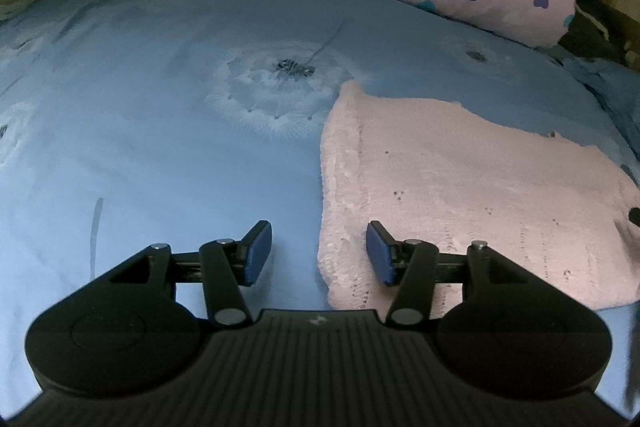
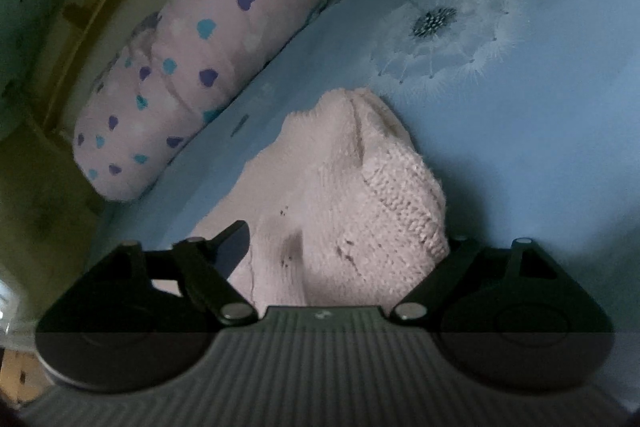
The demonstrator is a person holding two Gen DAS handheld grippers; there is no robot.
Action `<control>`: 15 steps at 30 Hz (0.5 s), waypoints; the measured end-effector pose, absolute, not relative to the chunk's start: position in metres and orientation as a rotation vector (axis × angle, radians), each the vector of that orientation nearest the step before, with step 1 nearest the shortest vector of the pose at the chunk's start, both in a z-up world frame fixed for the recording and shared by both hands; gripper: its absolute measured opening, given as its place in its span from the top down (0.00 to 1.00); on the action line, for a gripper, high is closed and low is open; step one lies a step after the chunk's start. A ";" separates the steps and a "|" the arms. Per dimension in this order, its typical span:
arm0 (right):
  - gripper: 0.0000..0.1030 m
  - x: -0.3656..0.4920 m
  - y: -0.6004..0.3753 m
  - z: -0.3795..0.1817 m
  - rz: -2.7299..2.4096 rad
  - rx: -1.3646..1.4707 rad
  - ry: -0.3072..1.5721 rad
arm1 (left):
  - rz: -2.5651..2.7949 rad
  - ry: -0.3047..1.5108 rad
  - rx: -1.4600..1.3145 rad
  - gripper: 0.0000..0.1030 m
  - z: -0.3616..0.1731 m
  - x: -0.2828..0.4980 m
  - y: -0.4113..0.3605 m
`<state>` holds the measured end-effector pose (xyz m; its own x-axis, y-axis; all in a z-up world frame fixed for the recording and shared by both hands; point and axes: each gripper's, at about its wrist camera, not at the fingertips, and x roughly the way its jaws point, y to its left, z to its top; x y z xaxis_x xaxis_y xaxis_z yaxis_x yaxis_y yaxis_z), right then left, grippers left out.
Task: Fold small clothes
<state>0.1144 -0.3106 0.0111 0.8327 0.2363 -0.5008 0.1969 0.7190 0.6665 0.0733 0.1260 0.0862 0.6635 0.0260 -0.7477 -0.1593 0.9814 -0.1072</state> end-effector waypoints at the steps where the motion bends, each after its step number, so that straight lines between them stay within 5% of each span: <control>1: 0.17 0.114 -0.311 0.010 0.012 0.799 0.589 | 0.103 0.837 -0.165 0.43 0.087 0.072 0.126; 3: 0.21 0.114 -0.311 0.010 -0.004 0.808 0.578 | 0.095 0.834 -0.164 0.43 0.089 0.071 0.126; 7: 0.59 0.115 -0.313 0.009 -0.053 0.775 0.602 | 0.081 0.847 -0.186 0.43 0.089 0.072 0.127; 15: 0.66 0.112 -0.327 0.017 -0.021 0.849 0.637 | 0.087 0.853 -0.204 0.43 0.091 0.071 0.130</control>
